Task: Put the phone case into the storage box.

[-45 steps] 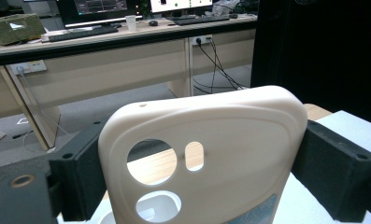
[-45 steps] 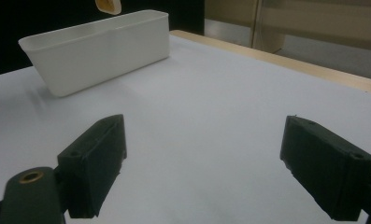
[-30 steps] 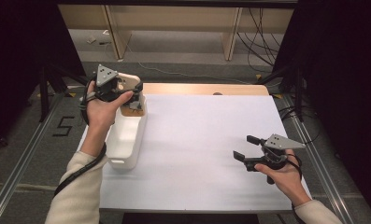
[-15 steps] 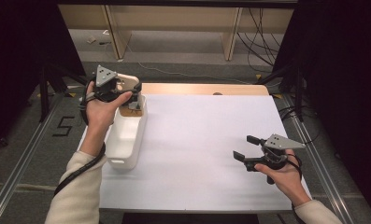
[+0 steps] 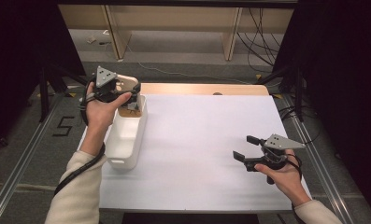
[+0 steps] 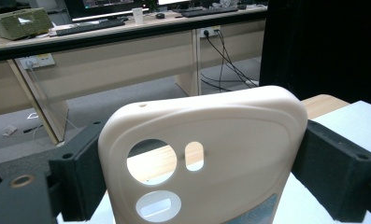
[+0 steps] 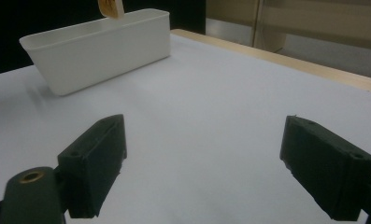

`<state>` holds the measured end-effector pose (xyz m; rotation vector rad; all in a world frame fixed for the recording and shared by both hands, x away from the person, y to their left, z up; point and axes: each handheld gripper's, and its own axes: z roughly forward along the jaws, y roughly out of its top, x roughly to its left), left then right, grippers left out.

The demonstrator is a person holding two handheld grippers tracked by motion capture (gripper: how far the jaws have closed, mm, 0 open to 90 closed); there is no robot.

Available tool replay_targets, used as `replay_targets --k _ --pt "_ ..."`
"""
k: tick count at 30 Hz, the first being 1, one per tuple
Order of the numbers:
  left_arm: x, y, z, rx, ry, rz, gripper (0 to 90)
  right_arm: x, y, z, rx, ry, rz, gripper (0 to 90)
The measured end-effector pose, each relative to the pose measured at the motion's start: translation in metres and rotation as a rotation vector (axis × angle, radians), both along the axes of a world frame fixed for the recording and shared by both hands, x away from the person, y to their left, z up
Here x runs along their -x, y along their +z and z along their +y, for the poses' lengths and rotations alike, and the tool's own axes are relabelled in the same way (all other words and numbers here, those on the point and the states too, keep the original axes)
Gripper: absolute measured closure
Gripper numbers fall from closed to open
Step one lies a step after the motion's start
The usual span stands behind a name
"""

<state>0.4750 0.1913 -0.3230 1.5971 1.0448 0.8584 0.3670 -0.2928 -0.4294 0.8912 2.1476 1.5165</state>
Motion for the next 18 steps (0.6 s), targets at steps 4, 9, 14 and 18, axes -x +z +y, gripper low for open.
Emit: replay_targets --k 4,9,14,18 --pt "-0.0008 -0.0013 0.0009 -0.006 0.002 0.005 11.8 0.0000 0.0001 -0.0001 -0.001 0.000 0.000 15.5" --pt "-0.0019 -0.0032 0.0019 -0.005 0.004 0.006 11.8 0.0001 0.0001 -0.0001 0.000 0.000 0.000 15.5" --pt "-0.0030 -0.0046 0.0035 -0.009 0.003 0.006 11.8 0.0001 0.0000 -0.0001 0.001 0.001 0.001 15.5" --pt "-0.0042 -0.0068 0.0031 -0.009 0.003 0.008 11.8 0.0000 0.0000 -0.0001 0.000 0.000 0.000 15.5"
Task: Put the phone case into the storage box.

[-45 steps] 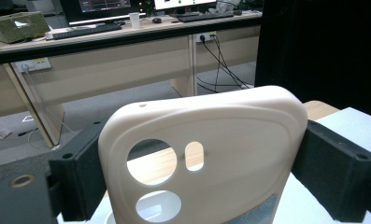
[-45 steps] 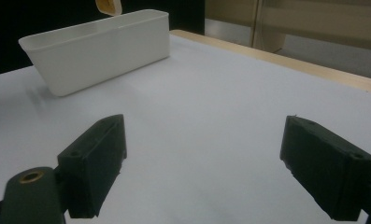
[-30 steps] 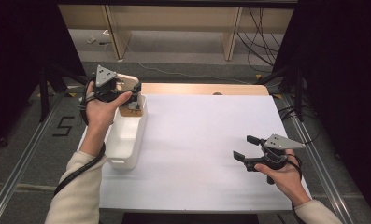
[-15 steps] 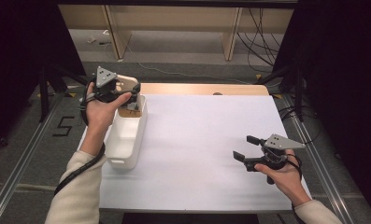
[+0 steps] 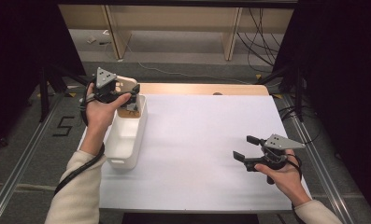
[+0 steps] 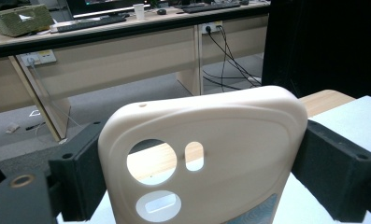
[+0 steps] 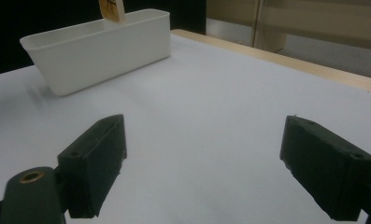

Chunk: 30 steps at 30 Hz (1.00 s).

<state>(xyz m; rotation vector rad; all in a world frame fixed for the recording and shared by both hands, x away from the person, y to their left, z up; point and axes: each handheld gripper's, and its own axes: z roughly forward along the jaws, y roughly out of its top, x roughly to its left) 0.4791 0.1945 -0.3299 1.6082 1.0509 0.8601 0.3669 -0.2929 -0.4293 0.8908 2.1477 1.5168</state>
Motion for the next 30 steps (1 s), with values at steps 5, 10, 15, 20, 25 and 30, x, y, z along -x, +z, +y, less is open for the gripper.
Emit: replay_targets --k 5,10,15,20,25,30 --pt "-0.001 -0.003 0.001 -0.008 -0.002 0.004 11.8 0.000 0.000 0.000 0.000 0.000 0.000 15.5" --pt "-0.003 -0.005 0.002 -0.008 0.000 0.009 11.8 0.000 0.000 0.000 -0.001 0.000 0.000 15.5" --pt "-0.004 -0.007 0.004 -0.011 0.001 0.011 11.8 0.000 0.000 0.000 0.000 0.001 0.001 15.5" --pt "-0.005 -0.009 0.004 -0.011 0.001 0.013 11.8 0.000 0.000 0.000 -0.001 0.002 0.001 15.6" --pt "-0.006 -0.011 0.004 -0.012 0.005 0.019 11.8 0.000 0.000 0.000 -0.003 0.003 0.001 15.6" --pt "-0.009 -0.014 0.004 -0.020 0.001 0.026 11.7 0.000 0.000 0.001 -0.004 0.007 0.000 15.6"
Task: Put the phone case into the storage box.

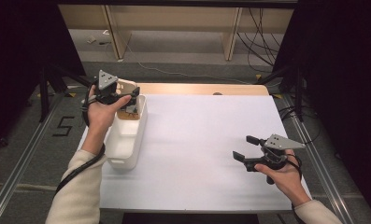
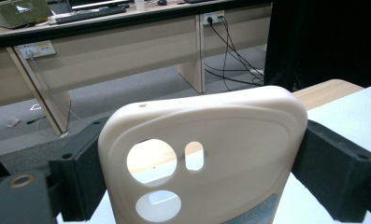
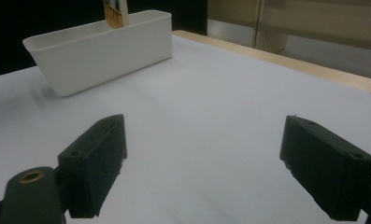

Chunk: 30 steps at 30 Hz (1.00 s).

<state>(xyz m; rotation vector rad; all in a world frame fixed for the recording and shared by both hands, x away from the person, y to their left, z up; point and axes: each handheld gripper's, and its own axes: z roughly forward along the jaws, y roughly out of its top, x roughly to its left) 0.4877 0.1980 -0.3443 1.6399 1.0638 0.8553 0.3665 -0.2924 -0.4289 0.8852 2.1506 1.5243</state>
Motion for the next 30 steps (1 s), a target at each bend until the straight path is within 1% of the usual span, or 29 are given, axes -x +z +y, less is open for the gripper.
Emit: replay_targets --k 12,19,30 --pt "-0.008 -0.006 0.001 -0.002 0.001 0.015 11.7 0.000 -0.001 0.000 0.000 -0.003 0.009 15.6" --pt "-0.013 -0.009 0.003 0.011 0.011 0.020 11.7 0.000 -0.001 0.000 0.001 -0.003 0.009 15.6" --pt "-0.022 -0.009 0.002 0.009 0.016 0.017 11.7 -0.001 -0.001 0.000 -0.001 0.000 0.012 15.6"
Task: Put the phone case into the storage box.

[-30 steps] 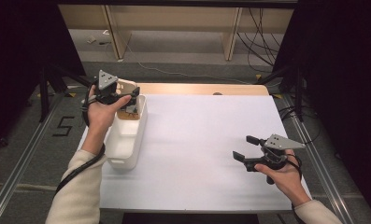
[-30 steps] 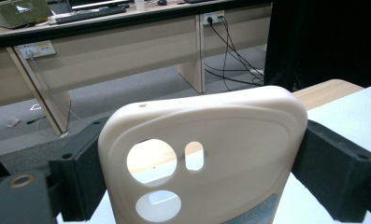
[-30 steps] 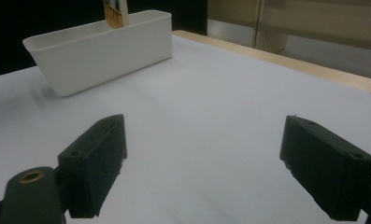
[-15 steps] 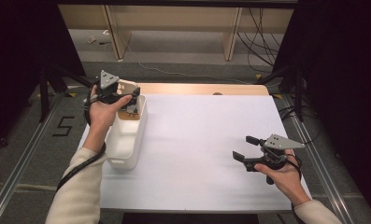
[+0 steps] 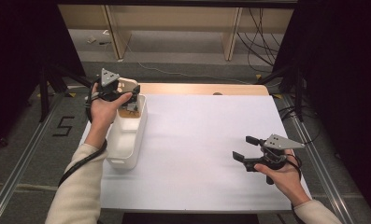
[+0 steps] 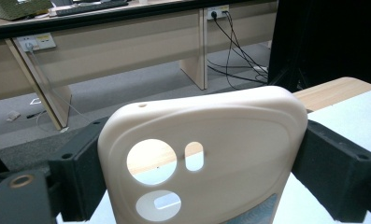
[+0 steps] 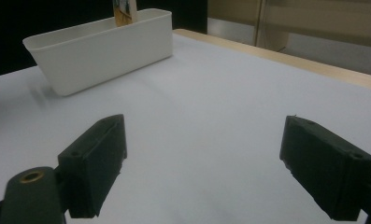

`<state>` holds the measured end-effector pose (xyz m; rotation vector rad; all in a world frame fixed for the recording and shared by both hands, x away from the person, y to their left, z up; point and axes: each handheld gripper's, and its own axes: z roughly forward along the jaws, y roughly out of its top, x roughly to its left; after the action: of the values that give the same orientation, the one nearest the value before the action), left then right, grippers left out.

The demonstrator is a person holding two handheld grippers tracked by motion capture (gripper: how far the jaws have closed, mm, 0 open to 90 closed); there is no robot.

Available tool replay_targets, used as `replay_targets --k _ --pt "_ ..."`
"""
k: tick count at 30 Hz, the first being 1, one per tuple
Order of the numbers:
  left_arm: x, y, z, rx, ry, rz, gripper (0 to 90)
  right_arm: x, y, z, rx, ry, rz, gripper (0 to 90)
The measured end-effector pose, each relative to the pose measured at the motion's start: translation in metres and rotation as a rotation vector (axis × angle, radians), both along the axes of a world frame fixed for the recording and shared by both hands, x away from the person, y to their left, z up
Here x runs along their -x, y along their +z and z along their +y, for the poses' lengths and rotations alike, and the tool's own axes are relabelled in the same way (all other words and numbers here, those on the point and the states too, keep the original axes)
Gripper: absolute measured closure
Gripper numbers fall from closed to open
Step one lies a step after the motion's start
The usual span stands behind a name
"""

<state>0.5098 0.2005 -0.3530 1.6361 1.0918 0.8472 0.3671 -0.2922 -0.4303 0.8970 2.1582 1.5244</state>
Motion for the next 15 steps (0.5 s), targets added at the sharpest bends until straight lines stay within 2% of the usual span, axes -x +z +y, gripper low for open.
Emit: replay_targets --k 15 --pt "-0.012 -0.003 0.001 0.004 0.005 0.010 11.6 0.000 0.000 0.000 -0.002 0.001 -0.001 15.7"
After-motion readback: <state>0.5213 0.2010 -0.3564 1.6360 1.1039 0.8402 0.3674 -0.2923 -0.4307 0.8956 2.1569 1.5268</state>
